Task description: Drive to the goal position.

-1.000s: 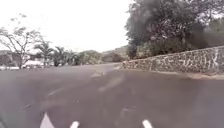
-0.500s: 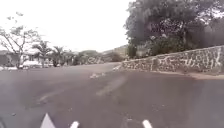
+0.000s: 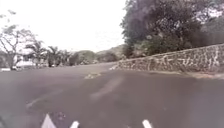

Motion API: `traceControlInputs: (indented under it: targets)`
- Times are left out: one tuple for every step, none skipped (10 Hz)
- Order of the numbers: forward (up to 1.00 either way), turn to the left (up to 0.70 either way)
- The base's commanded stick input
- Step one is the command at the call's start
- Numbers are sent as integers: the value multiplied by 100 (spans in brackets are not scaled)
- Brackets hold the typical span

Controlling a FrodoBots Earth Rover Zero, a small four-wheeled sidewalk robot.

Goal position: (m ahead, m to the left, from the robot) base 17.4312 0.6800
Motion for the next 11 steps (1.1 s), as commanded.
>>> traceControlInputs:
  targets:
    - [50, 0]
    - [50, 0]
    - [50, 0]
    - [50, 0]
    - [50, 0]
    - [50, 0]
    - [50, -50]
    - [50, -50]
    - [50, -50]
    - [50, -50]
    - [50, -50]
